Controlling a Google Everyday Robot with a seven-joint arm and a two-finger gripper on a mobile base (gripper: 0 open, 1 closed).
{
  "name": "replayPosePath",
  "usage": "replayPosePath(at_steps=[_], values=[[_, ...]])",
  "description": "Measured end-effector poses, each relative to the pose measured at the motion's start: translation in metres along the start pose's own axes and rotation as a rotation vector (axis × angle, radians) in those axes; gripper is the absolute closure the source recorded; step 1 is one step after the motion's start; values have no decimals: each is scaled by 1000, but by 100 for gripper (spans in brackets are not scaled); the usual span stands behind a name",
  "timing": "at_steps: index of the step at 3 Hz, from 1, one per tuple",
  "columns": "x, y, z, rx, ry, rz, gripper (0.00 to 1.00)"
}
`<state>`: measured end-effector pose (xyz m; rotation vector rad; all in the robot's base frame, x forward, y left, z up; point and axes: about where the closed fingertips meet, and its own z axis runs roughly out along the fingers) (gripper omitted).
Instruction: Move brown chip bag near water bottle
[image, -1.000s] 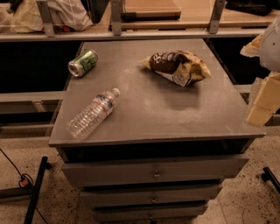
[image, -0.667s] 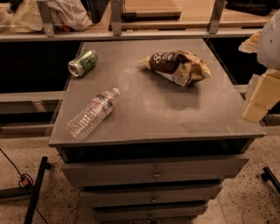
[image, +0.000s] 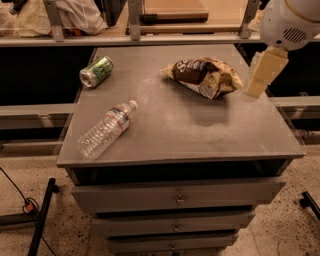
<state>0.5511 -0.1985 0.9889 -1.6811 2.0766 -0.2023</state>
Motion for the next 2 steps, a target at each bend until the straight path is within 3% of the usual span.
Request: replayPosePath(at_steps=[1, 2], values=[[-23, -57, 39, 30, -69, 18, 0], [-40, -92, 84, 16, -116, 49, 0]])
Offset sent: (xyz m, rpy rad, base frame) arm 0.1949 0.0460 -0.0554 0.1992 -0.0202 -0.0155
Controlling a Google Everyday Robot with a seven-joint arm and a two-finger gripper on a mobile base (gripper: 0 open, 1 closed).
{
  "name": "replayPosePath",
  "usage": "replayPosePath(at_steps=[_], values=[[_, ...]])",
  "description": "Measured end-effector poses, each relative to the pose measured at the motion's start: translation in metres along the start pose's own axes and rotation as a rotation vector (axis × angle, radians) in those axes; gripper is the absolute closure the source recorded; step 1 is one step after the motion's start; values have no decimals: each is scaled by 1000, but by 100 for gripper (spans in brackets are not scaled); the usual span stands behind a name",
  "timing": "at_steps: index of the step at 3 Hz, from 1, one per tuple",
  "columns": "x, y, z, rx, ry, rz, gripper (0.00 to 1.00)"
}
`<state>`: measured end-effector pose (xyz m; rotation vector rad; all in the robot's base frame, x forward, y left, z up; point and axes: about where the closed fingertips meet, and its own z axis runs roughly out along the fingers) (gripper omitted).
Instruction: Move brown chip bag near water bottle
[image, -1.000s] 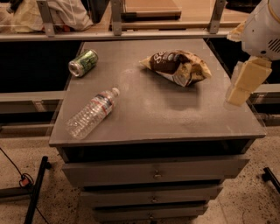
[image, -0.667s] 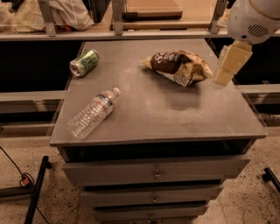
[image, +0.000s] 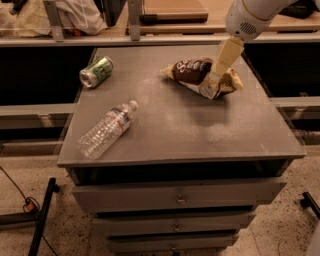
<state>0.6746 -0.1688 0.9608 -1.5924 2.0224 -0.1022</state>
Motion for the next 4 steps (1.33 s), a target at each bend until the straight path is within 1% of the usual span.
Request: replayPosePath(at_steps=[1, 2, 3, 4], values=[[6, -5, 49, -78, -8, 54, 0], [20, 2, 82, -139, 30, 95, 16], [40, 15, 99, -201, 78, 128, 41], [44, 28, 99, -246, 80, 125, 64]])
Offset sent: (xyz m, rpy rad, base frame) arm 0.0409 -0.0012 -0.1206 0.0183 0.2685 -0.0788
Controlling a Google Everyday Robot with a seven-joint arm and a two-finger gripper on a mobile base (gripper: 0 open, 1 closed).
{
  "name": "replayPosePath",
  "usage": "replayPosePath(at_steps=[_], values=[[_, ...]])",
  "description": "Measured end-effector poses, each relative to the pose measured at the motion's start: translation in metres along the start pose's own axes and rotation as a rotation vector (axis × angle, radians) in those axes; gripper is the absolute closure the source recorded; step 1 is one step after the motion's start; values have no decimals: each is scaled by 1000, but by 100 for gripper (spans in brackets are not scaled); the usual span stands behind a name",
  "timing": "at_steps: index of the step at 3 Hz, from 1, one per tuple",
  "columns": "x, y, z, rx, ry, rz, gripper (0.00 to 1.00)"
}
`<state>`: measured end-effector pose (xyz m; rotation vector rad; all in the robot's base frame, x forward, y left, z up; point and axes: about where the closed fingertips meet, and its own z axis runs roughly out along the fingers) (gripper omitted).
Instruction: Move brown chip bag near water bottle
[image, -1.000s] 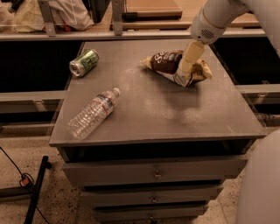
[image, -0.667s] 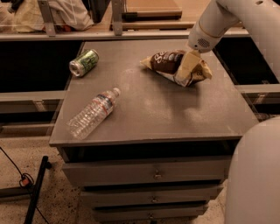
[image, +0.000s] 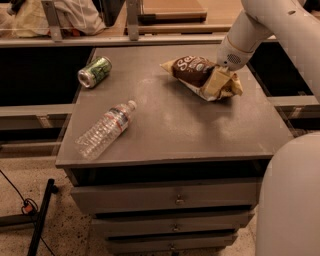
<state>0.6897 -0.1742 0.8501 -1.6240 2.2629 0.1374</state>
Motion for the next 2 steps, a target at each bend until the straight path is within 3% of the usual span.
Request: replayPosePath(at_steps=[1, 2], values=[[-10, 15, -13, 3, -21, -50, 87], [-24, 39, -39, 31, -58, -114, 100]])
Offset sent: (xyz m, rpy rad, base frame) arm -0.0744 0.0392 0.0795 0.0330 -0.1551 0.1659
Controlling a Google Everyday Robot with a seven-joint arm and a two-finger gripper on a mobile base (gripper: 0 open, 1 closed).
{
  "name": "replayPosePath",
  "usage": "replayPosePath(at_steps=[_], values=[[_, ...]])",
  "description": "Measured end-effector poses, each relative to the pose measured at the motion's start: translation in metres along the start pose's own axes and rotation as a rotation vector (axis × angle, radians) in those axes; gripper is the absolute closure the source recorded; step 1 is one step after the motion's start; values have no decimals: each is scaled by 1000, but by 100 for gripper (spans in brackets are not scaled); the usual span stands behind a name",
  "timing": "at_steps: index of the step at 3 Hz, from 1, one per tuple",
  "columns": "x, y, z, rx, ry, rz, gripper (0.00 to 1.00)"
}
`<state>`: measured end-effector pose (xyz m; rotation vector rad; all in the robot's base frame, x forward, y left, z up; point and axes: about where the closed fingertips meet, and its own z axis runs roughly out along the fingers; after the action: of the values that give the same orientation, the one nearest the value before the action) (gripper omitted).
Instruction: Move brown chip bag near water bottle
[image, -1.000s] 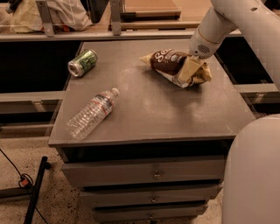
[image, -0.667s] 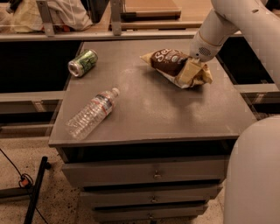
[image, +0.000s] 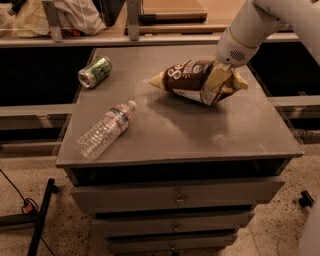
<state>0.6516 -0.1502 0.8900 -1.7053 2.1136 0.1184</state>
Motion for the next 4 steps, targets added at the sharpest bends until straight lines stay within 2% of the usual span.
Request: replayPosePath(at_steps=[1, 2, 4], values=[[-20, 24, -27, 24, -62, -65, 100], [-36, 47, -40, 34, -108, -115, 100], [-36, 64, -56, 46, -218, -120, 100]])
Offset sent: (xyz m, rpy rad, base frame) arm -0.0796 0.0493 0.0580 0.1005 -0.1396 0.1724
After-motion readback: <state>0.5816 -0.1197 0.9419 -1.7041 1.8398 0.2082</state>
